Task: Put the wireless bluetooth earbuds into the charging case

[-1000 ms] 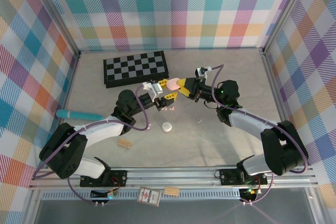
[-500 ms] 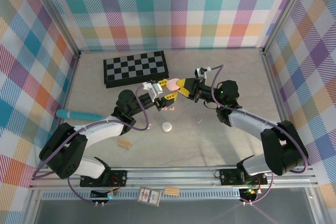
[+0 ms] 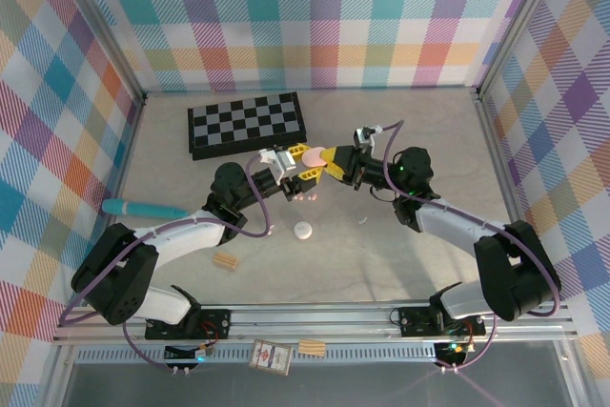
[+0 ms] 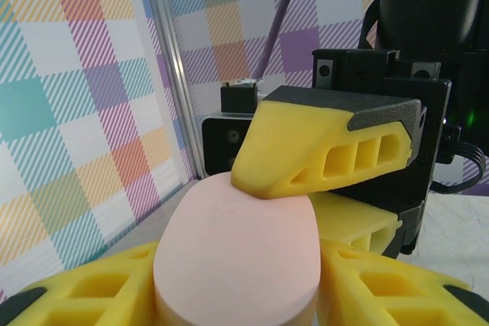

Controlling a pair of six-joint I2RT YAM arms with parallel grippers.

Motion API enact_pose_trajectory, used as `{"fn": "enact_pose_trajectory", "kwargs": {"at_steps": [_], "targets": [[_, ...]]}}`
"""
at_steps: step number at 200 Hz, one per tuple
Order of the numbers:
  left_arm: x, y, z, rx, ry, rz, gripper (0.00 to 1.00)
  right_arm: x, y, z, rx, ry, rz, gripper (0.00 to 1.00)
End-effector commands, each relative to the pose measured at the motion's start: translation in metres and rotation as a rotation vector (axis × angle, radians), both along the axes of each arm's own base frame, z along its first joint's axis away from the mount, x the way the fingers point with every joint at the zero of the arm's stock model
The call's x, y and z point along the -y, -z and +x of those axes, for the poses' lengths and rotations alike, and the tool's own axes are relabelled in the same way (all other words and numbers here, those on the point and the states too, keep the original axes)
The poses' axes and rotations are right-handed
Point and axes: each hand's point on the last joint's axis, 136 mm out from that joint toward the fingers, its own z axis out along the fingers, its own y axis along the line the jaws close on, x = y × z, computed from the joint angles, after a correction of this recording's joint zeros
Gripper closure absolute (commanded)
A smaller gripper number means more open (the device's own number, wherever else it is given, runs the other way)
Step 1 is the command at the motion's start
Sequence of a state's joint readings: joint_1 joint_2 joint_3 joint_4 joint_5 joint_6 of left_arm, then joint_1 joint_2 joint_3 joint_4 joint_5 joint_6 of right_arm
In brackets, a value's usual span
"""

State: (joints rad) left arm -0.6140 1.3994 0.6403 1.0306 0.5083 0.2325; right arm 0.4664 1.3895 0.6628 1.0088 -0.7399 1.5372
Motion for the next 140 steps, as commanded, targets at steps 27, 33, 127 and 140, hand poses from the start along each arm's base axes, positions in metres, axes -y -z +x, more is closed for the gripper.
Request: {"fn": "enact_pose_trajectory", "kwargs": {"at_steps": [27, 33, 127, 140], "targets": [[0.004, -0.026, -0.010, 0.087, 0.039, -0.031, 0.47, 0.002, -0.023, -0.005, 0.070, 0.004, 0.045, 1.00], [0.004, -0.026, -0.010, 0.088, 0.040, -0.032, 0.48, 0.001, -0.022, -0.006, 0.067, 0.003, 0.043, 1.00], [0.007, -0.022, -0.020, 0.043, 0.100, 0.019, 0.65, 0.001, -0.011, -0.008, 0.106, 0.010, -0.099, 0.64], [0.007, -0.021, -0.022, 0.023, 0.111, 0.031, 0.65, 0.000, -0.012, -0.009, 0.113, 0.000, -0.107, 0.56]]}}
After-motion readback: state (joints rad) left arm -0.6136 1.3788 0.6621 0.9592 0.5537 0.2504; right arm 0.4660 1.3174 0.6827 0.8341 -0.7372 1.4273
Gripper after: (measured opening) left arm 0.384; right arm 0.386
